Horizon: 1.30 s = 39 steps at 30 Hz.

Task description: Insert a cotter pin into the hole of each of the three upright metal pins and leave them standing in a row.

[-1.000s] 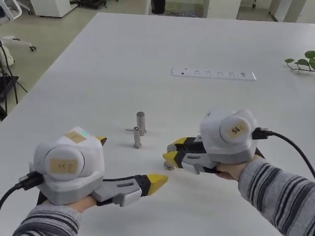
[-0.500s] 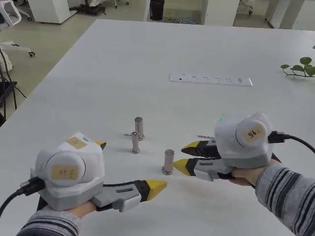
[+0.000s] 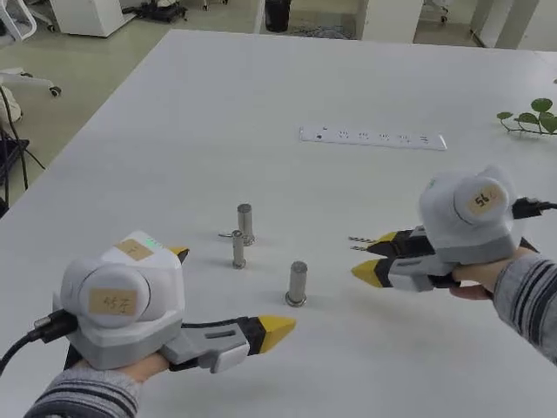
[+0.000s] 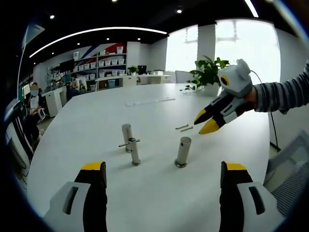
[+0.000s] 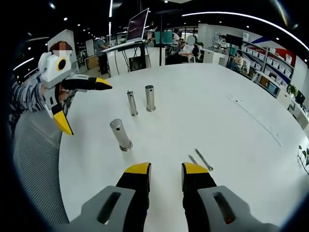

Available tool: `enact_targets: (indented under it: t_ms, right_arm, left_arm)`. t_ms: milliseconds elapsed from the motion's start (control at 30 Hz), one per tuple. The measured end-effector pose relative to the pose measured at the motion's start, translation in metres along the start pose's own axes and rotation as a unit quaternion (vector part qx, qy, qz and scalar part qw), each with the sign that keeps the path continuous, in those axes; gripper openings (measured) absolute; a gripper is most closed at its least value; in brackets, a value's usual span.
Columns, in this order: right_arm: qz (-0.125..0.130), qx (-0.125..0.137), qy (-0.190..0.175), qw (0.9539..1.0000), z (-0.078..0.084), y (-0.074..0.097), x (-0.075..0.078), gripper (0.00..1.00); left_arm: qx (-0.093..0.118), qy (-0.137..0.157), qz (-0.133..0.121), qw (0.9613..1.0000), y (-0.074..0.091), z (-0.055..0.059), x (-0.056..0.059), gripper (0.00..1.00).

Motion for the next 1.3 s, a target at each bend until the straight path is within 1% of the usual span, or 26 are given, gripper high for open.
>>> enact_targets:
  t_ms: [100, 200, 300, 467, 533, 600, 633, 733, 867, 900, 933, 1000, 1100, 1133, 1167, 1200, 1267, 1300]
  right_arm:
    - [0.0, -0.015, 0.006, 0.9999, 0.004, -0.001, 0.008, 0.21]
    - [-0.002, -0.038, 0.014, 0.9992, 0.008, -0.002, 0.015, 0.21]
    - [-0.003, -0.05, 0.02, 0.9986, 0.01, -0.004, 0.022, 0.21]
    - [0.0, -0.069, 0.006, 0.9976, 0.014, -0.007, 0.03, 0.2]
    - [-0.003, -0.072, 0.005, 0.9974, 0.015, -0.01, 0.032, 0.2]
    - [-0.007, -0.083, 0.003, 0.9965, 0.017, -0.013, 0.034, 0.19]
    - [-0.01, -0.091, 0.004, 0.9958, 0.019, -0.015, 0.035, 0.19]
    - [-0.015, -0.099, 0.003, 0.995, 0.02, -0.019, 0.037, 0.18]
    - [-0.019, -0.115, 0.013, 0.9931, 0.02, -0.023, 0.041, 0.15]
    - [-0.021, -0.116, 0.014, 0.9929, 0.019, -0.024, 0.043, 0.15]
    - [-0.023, -0.117, 0.014, 0.9927, 0.018, -0.026, 0.048, 0.14]
    - [-0.026, -0.125, 0.012, 0.9918, 0.019, -0.026, 0.048, 0.11]
    - [-0.029, -0.143, 0.026, 0.989, 0.024, -0.025, 0.048, 0.08]
    - [-0.032, -0.127, 0.032, 0.9909, 0.02, -0.028, 0.048, 0.07]
    - [-0.032, -0.135, 0.028, 0.9899, 0.021, -0.026, 0.048, 0.05]
    - [-0.033, -0.137, 0.03, 0.9896, 0.021, -0.026, 0.048, 0.04]
    - [-0.033, -0.141, 0.042, 0.9885, 0.021, -0.026, 0.05, 0.0]
    - [-0.036, -0.142, 0.049, 0.988, 0.021, -0.026, 0.051, 0.0]
  left_arm:
    - [-0.001, -0.001, 0.0, 1.0, 0.0, 0.0, 0.0, 0.97]
    - [-0.003, -0.001, 0.001, 1.0, 0.001, 0.001, 0.0, 0.97]
    - [-0.004, -0.002, 0.003, 1.0, 0.001, 0.001, 0.001, 0.97]
    - [-0.006, 0.0, 0.007, 1.0, 0.0, 0.002, 0.003, 0.97]
    - [-0.005, 0.001, 0.01, 0.9999, -0.001, 0.001, 0.004, 0.97]
    - [-0.003, -0.003, 0.014, 0.9999, 0.0, 0.0, 0.006, 0.97]
    - [-0.004, -0.007, 0.014, 0.9999, 0.0, 0.0, 0.007, 0.97]
    - [-0.008, -0.011, 0.014, 0.9998, 0.0, 0.001, 0.006, 0.97]
    - [-0.01, -0.007, 0.016, 0.9998, 0.0, 0.002, 0.006, 0.97]
    - [-0.012, -0.006, 0.017, 0.9998, 0.0, 0.003, 0.007, 0.96]
    - [-0.012, -0.005, 0.019, 0.9997, -0.001, 0.003, 0.007, 0.96]
    - [-0.013, -0.004, 0.02, 0.9997, -0.001, 0.003, 0.008, 0.96]
    - [-0.013, -0.004, 0.021, 0.9997, -0.002, 0.003, 0.008, 0.96]
    - [-0.014, -0.002, 0.022, 0.9997, -0.002, 0.003, 0.008, 0.96]
    - [-0.015, -0.002, 0.021, 0.9997, -0.002, 0.004, 0.008, 0.96]
    - [-0.015, -0.002, 0.022, 0.9996, -0.002, 0.004, 0.008, 0.96]
    - [-0.017, -0.002, 0.024, 0.9996, -0.002, 0.004, 0.008, 0.96]
    - [-0.017, -0.001, 0.026, 0.9995, -0.002, 0.004, 0.009, 0.96]
Point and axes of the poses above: the centre of the closed fingertips' face, and the gripper's own axes: y roughly backward along the fingers, x roughly to its right, z roughly out of its underside, the point moved 3 cm from there along y, roughly backward along the fingers, and after that the axes turned 9 degrees about x, right-handed, at the moved point
